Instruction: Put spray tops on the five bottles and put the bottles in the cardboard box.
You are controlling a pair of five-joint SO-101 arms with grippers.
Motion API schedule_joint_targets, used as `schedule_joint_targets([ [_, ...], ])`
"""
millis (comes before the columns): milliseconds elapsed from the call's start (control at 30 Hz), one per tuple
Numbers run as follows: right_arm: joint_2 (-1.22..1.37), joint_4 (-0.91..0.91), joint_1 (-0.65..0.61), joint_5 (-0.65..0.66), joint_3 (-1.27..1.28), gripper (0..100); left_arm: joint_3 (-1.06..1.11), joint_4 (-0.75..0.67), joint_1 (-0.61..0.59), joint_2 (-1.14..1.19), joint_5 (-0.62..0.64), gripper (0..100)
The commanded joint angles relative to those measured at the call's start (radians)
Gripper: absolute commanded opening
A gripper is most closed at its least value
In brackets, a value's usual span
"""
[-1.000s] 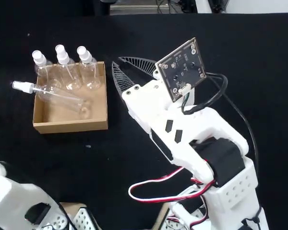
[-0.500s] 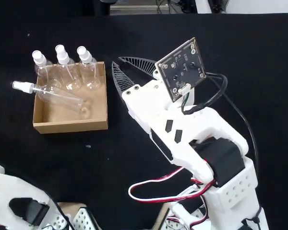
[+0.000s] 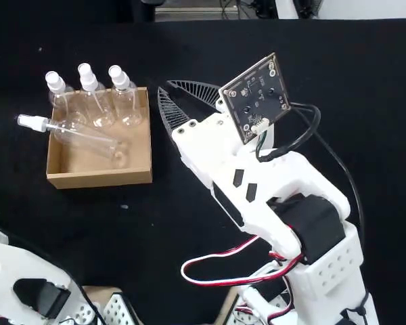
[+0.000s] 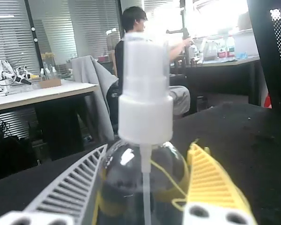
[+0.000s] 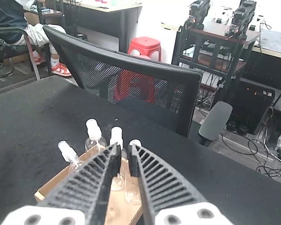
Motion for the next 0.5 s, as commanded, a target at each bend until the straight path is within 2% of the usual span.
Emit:
schedule_joint_targets([
  [0, 0.001, -0.035, 0.021, 0.012, -0.061, 1.1, -0.027, -0.015, -0.008, -0.005, 0.002, 29],
  [467, 0.001, -0.035, 0.02, 0.012, -0.061, 1.1, -0.054, -0.014, -0.053, -0.006, 0.005, 29],
])
